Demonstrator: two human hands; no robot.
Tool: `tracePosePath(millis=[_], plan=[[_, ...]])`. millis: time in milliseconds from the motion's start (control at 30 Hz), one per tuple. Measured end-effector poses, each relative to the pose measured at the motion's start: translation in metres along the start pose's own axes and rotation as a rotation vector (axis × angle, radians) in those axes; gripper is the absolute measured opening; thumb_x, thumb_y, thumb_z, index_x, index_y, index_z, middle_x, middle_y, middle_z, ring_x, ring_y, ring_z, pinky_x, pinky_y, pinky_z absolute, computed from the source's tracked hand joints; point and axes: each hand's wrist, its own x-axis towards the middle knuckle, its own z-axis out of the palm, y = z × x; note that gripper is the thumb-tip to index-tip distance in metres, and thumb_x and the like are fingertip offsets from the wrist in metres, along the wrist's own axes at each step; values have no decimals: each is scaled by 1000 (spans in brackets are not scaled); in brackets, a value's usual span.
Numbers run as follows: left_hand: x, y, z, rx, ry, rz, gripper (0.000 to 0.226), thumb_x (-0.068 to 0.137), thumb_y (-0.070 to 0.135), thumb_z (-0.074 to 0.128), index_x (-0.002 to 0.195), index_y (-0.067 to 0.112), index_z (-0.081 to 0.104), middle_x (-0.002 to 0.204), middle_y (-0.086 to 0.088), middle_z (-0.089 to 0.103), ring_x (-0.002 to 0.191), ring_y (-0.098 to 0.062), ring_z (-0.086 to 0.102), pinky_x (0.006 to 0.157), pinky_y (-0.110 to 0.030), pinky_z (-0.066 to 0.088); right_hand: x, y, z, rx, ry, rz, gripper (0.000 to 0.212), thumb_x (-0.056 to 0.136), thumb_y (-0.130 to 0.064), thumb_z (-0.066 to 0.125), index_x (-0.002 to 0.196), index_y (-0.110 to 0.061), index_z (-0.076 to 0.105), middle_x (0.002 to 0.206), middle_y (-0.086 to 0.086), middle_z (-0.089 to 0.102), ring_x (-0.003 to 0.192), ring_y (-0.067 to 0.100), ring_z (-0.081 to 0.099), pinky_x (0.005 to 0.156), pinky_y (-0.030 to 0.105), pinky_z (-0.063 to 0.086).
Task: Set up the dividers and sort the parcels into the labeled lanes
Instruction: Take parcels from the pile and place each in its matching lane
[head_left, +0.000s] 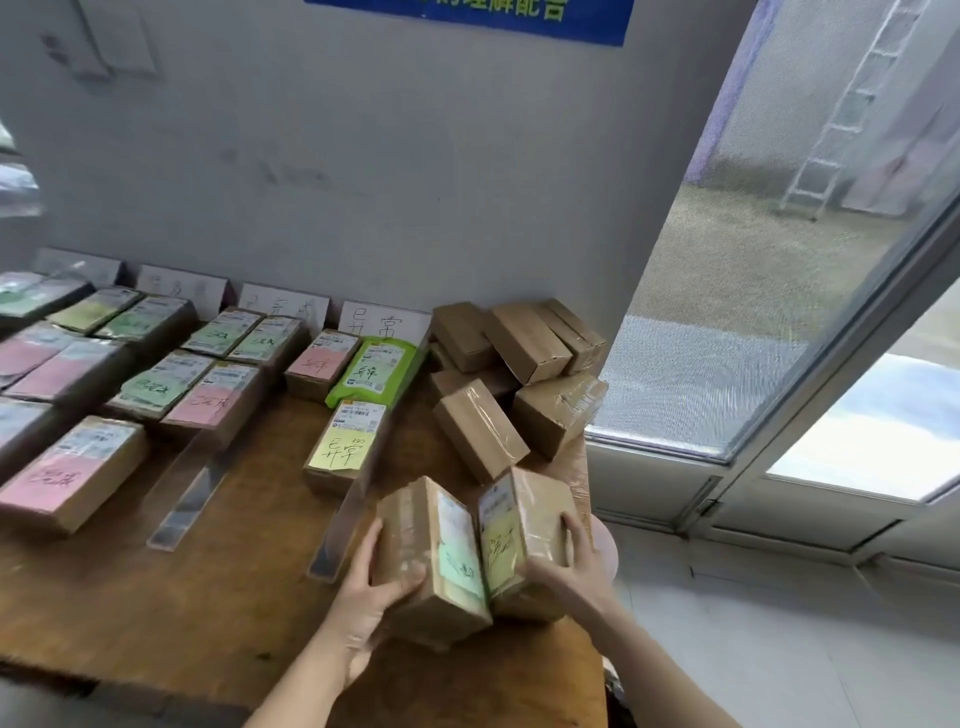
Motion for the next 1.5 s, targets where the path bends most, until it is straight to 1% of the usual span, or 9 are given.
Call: tracePosePath(millis=[200, 300, 400, 600, 733, 867, 1033, 1400, 1500], plan=[[-3, -5, 6, -104, -33, -148, 82, 62, 33, 84, 137, 27, 52, 113, -10, 73, 110, -30, 65, 85, -42, 52, 5, 17, -10, 426, -108, 75, 109, 46, -51, 76, 145, -42, 32, 135, 3, 55, 122, 26, 55, 109, 50, 42], [-7, -10, 11, 32, -25, -209, 109, 54, 60, 80, 148, 24, 40, 119, -6, 70, 107, -23, 65, 87, -38, 48, 6, 9, -10, 441, -113, 51, 84, 55, -45, 68, 136, -36, 48, 120, 3, 67, 112, 23, 62, 101, 46, 48], [-7, -17, 11, 106, 10, -198, 124, 43, 33, 86, 153, 29, 28, 116, -7, 70, 101, -28, 69, 89, -42, 52, 3, 9, -6, 483, -77, 87, 68, 64, -52, 64, 128, -30, 58, 114, 5, 71, 108, 22, 64, 100, 44, 46], [-9, -23, 11, 98, 29, -216, 102, 63, 8, 80, 151, 29, 32, 109, -14, 73, 98, -34, 71, 93, -45, 53, 2, 35, 3, 573, -86, 284, 129, 29, -95, 68, 136, -25, 54, 120, 5, 71, 124, 27, 56, 115, 54, 30], [-13, -25, 16, 108, 94, -180, 76, 82, 16, 75, 148, 23, 38, 108, -12, 74, 96, -29, 71, 83, -39, 53, -3, 25, -7, 621, -264, 290, 118, 38, -106, 41, 129, -34, 60, 126, 4, 67, 132, 35, 45, 110, 59, 25], [-21, -19, 28, 105, 138, -110, 59, 87, 29, 70, 141, 21, 46, 107, -7, 74, 95, -22, 69, 69, -28, 46, -13, 14, -11, 560, -254, 281, 99, 39, -68, 76, 127, -25, 59, 118, 7, 69, 106, 24, 58, 81, 37, 45], [-31, -2, 40, 135, 158, 2, 48, 91, 47, 58, 132, 23, 57, 104, -1, 75, 95, -18, 71, 74, -28, 50, -24, 2, -20, 667, -187, 96, 83, 42, -44, 73, 121, -23, 60, 95, 5, 72, 87, 20, 56, 71, 31, 44], [-78, 64, 20, -40, 228, 192, 36, 97, 34, 51, 131, 30, 58, 102, -7, 76, 95, -27, 70, 68, -35, 49, -48, -75, -4, 658, -233, -193, 66, 62, -35, 80, 126, -38, 62, 100, -4, 76, 104, 23, 61, 103, 50, 42], [-92, 74, 1, -65, 299, 236, 34, 96, 36, 51, 129, 31, 58, 96, -5, 76, 94, -25, 68, 69, -35, 46, -50, -95, 16, 626, -283, -230, 70, 60, -47, 75, 128, -39, 60, 108, 0, 74, 110, 24, 60, 97, 46, 43]])
